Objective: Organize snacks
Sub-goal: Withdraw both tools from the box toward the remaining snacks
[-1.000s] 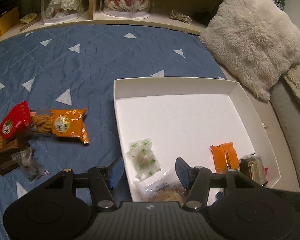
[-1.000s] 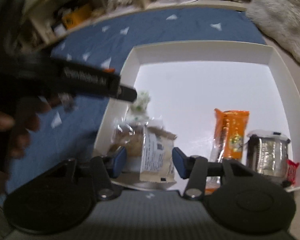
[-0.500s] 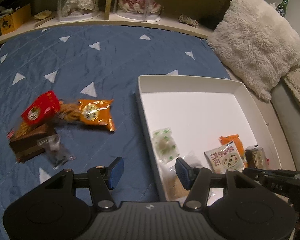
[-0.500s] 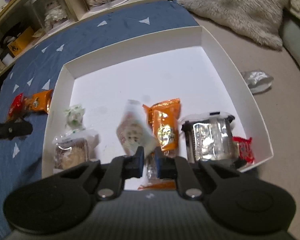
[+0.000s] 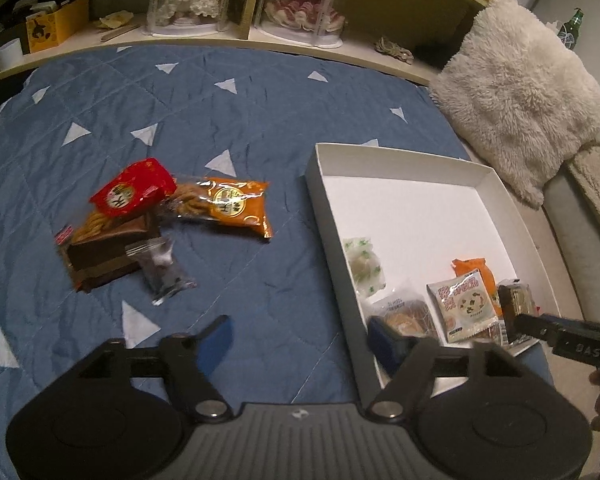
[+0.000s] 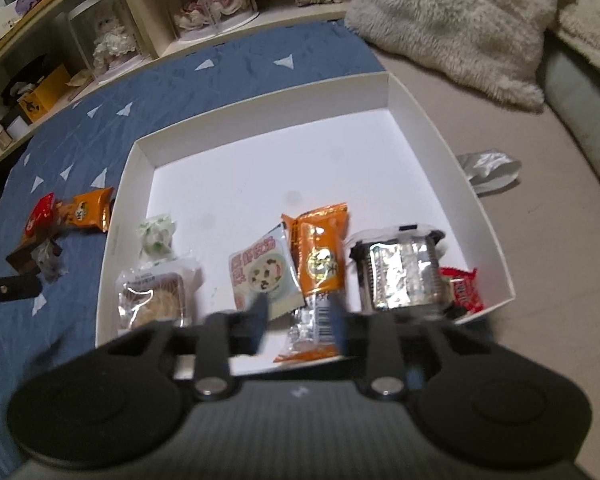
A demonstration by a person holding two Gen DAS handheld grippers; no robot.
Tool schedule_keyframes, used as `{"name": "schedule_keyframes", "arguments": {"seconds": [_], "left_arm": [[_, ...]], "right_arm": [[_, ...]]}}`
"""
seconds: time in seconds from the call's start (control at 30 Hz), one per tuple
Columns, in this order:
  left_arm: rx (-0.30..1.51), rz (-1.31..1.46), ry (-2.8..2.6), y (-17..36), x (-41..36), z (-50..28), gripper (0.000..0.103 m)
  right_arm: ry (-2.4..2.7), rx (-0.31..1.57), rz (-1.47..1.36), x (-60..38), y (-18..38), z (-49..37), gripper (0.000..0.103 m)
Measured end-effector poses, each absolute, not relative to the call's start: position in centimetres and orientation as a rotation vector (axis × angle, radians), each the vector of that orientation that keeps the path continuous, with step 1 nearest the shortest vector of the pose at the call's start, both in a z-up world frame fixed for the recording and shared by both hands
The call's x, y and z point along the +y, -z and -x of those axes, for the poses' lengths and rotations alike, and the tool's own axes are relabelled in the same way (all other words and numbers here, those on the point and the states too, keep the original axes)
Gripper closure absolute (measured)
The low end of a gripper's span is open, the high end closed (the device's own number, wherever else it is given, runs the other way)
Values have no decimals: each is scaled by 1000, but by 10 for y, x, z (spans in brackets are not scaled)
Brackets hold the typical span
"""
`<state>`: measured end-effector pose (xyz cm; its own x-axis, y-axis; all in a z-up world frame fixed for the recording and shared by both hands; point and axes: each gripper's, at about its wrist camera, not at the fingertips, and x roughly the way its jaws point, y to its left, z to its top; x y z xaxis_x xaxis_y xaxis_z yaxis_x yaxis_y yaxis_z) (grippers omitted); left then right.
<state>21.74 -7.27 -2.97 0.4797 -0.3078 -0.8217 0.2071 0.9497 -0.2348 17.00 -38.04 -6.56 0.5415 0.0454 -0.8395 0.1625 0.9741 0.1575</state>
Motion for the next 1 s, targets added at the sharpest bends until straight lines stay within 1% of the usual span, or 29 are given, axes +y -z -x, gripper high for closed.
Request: {"name": "schedule_keyframes", "arguments": {"seconds": [0.03,0.07,0.1,0.13,0.2,0.23,0.27,0.67,1.0], "left_arm": [[1021,105,313,29,-71,-216,13],[1018,100,311,28,-70,-214,8],[1016,93,308,28,-68,-212,3],[1015,88,305,27,-67,-211,0],[1008,80,302,26,-63,-209,0],[1006,76,301,25,-61,-207,0],[1002,74,301,24,-58,-206,0],[968,100,227,25,0,-202,0],[943,189,128,41,60,-218,0]], "right_arm": [[74,988,-215,-379,61,-167,37],[75,973,-199,-376,57,-163,30],[77,960,-184,-374,53,-160,25],[78,948,-174,-372,50,-158,22],[85,924,-165,-367,44,-153,9],[93,911,-160,-365,42,-150,6],[103,895,-153,-363,39,-148,1],[94,768,-154,-317,21,-154,1],[-9,735,-130,-266,28,-188,0]]}}
